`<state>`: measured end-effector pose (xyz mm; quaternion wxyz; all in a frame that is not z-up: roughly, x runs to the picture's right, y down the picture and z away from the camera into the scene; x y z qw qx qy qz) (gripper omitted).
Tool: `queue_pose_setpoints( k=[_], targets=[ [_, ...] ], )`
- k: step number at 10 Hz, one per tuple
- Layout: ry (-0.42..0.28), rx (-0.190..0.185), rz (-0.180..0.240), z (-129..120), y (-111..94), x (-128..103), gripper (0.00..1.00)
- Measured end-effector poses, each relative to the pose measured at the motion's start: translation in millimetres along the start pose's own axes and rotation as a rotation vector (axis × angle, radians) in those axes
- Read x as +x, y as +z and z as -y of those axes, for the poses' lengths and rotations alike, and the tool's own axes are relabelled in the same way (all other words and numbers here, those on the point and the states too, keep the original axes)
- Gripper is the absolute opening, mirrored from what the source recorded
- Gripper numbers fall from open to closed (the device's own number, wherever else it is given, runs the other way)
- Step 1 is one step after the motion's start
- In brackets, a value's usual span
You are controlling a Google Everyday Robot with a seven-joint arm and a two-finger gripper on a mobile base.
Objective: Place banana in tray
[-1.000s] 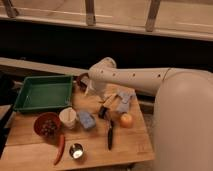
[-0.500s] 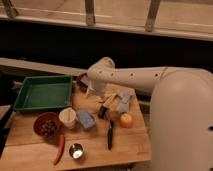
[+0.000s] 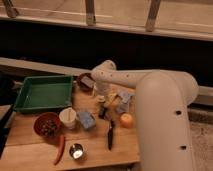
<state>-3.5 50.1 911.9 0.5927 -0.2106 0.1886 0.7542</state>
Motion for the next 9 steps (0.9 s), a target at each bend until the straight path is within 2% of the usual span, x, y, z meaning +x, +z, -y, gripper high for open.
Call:
queue_pose_setpoints(
  k=[2, 5, 8, 9],
  targets=[
    [0.036, 0.017, 0.000, 16, 10, -12, 0.66],
    [0.073, 0.025, 0.014, 27, 13, -26, 0.66],
    [0.090, 0.021, -0.015, 36, 21, -27, 0.65],
    [0.087, 0.020, -0.034, 40, 24, -28, 0.58]
  ],
)
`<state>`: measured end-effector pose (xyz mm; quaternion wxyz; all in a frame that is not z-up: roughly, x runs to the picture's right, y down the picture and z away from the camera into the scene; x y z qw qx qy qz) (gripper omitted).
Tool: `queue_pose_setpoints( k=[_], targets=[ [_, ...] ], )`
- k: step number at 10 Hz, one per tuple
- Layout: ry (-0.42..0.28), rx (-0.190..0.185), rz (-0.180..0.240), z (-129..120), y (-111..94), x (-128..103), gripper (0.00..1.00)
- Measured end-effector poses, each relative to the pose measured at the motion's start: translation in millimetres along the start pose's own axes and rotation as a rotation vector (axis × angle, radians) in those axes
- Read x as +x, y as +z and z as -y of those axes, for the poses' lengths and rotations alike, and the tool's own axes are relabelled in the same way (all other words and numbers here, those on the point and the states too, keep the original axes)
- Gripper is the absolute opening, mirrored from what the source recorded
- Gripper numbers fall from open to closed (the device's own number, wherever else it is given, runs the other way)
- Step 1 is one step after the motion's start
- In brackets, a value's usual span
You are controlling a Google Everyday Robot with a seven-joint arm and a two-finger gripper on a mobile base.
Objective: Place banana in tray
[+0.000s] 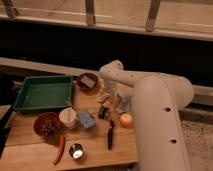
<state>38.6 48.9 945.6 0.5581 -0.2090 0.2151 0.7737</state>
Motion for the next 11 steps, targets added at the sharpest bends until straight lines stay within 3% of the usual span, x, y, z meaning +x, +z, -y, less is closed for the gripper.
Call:
queue_pose_setpoints(
  k=[6, 8, 11],
  targets=[
    [-0.025, -0.033, -0.057, 6, 5, 5, 0.02],
    [-0.040, -0.063, -0.052, 0, -8, 4, 0.00],
    [-0.083, -0.130, -0.021, -18, -46, -1, 0.00]
  ],
)
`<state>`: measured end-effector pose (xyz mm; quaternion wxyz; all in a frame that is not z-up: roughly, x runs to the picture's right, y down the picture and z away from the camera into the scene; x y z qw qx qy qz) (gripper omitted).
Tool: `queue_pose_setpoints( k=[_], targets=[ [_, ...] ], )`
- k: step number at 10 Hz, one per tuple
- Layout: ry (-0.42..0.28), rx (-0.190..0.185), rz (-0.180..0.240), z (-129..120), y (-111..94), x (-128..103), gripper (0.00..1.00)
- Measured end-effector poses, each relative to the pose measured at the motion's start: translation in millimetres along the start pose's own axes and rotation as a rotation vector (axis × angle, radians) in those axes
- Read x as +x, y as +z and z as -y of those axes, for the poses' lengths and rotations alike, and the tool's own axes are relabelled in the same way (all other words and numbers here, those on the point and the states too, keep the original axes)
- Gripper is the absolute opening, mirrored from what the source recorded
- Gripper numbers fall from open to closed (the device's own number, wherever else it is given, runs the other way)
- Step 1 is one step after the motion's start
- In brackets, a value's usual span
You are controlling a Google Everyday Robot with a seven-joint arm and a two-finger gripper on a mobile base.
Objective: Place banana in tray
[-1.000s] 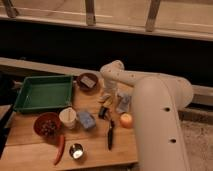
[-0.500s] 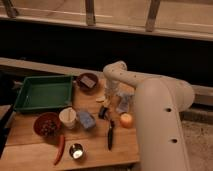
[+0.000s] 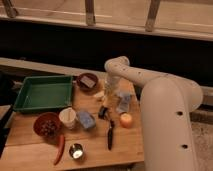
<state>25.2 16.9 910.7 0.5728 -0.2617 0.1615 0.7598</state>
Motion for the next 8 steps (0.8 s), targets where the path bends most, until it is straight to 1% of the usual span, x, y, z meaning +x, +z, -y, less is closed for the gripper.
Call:
queue_pose_setpoints(
  k=[2, 4, 7, 8],
  targets=[
    [-0.052, -0.056, 0.020, -28, -18, -4, 0.00],
    [-0.119, -0.097, 0.038, -61, -30, -7, 0.00],
    [-0.251, -0.176, 0.060, -127, -49, -12, 0.00],
    [-0.302, -0.208, 0.066, -151, -56, -10, 0.00]
  ],
)
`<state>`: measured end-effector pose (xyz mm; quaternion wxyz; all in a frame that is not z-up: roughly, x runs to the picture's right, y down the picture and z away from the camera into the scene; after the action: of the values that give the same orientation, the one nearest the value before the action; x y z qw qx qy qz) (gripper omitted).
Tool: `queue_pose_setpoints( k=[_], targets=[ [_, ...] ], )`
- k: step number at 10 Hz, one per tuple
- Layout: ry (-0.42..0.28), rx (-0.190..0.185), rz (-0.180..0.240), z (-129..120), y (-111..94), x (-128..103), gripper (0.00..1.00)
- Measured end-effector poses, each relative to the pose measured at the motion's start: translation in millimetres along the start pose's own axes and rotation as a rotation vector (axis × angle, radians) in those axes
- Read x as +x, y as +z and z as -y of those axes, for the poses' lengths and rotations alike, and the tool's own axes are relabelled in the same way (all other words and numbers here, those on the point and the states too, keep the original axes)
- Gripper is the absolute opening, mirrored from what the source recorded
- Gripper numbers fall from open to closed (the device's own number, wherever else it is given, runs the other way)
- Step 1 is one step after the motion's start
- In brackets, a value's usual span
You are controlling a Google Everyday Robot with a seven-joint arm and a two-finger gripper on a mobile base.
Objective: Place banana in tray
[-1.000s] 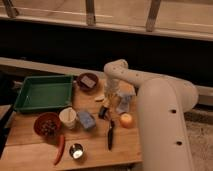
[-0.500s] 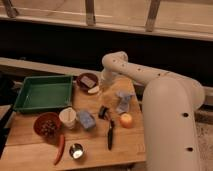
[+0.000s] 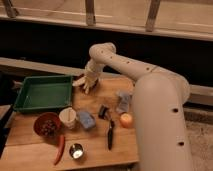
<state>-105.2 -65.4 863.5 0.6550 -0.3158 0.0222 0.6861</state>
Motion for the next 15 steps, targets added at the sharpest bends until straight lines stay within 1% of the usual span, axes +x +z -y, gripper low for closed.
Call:
queue_pose_setpoints(
  k=[1, 2, 3, 4, 5, 7, 8, 9, 11, 13, 14, 15],
  targets=[
    [-0.059, -0.046, -0.005, -32, 3, -2, 0.00],
    [-0.096, -0.083, -0.014, -57, 7, 0, 0.00],
    [-0.141, -0.124, -0.032, -85, 12, 7, 0.00],
    [-0.197, -0.170, -0.058, -116, 18, 21, 0.00],
    [-0.246, -0.201, -0.078, -139, 22, 36, 0.00],
    [-0.313, -0.245, -0.099, -177, 32, 56, 0.00],
    [-0.311, -0.241, -0.097, -175, 32, 55, 0.01],
    [-0.309, -0.238, -0.096, -172, 31, 54, 0.06],
    [-0.311, -0.242, -0.097, -174, 31, 55, 0.28],
    [-0.308, -0.238, -0.096, -171, 31, 54, 0.46],
    [-0.307, -0.238, -0.101, -172, 33, 55, 0.58],
    [-0.290, -0.241, -0.106, -169, 37, 53, 0.68]
  ],
)
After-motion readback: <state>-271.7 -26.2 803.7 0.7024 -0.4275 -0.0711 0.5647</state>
